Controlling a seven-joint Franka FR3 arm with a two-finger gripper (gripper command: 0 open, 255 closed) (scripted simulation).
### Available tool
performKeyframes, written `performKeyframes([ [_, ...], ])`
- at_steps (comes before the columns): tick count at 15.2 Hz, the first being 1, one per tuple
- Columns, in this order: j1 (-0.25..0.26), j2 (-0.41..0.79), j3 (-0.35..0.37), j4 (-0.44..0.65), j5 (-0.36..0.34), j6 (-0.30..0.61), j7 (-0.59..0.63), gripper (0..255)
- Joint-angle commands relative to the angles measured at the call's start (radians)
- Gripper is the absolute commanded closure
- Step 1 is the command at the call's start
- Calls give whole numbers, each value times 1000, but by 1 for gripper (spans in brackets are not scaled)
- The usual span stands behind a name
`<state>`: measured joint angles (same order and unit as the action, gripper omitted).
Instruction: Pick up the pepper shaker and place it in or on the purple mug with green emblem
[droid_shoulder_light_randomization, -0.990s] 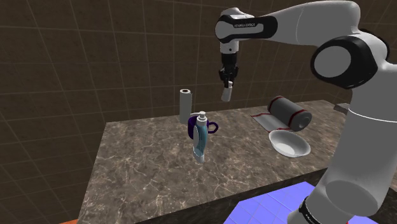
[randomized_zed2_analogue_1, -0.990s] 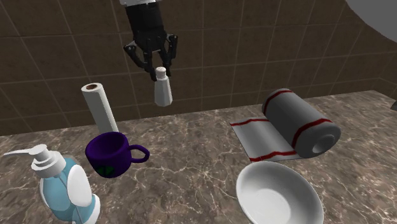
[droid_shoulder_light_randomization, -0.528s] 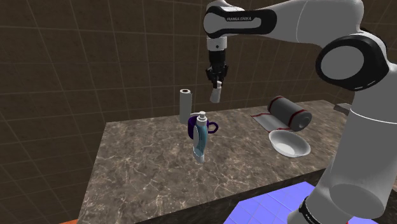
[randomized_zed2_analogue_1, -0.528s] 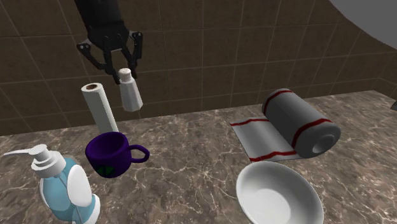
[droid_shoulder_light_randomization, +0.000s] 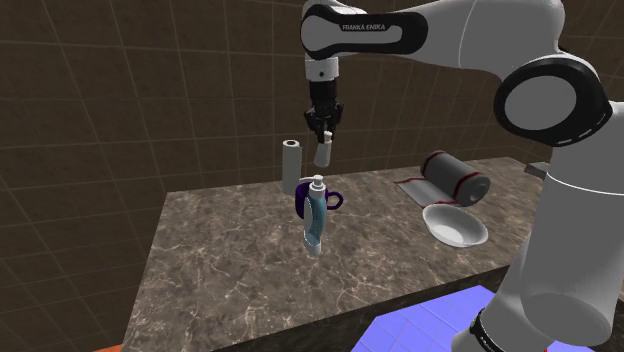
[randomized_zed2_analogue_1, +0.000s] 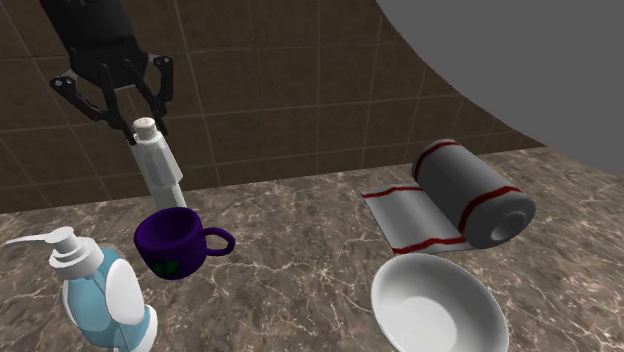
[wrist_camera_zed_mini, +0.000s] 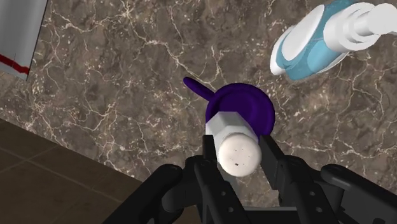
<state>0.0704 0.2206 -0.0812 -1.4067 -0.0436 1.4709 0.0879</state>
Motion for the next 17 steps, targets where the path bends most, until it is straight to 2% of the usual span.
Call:
performKeyframes([
  [1, 1, -7, 0, -33, 0, 26, 3, 255],
  [17, 1, -13, 1, -257, -1, 244, 14, 255],
])
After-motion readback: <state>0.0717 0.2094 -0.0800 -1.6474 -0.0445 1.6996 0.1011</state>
